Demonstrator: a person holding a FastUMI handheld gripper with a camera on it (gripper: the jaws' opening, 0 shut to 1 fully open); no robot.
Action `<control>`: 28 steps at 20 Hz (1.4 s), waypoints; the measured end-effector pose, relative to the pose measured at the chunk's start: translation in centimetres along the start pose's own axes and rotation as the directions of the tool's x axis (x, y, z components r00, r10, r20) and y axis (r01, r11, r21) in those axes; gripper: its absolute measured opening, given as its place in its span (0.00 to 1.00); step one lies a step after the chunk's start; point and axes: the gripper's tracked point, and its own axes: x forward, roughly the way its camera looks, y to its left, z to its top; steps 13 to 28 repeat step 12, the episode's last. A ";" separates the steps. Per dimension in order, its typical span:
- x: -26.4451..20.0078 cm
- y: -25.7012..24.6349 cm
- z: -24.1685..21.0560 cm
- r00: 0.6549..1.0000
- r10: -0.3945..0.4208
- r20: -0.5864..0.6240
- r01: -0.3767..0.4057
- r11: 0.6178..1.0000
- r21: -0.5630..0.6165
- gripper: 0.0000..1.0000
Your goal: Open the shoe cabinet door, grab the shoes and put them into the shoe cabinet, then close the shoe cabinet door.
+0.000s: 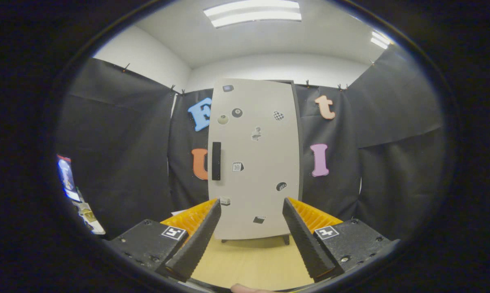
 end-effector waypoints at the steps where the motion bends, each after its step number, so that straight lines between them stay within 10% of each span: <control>1: 0.1 -0.4 -0.3 1.000 -0.007 -0.008 0.007 1.000 0.001 1.00; 28: 0.6 -1.3 -1.7 0.999 -0.029 -0.037 0.029 0.999 0.021 1.00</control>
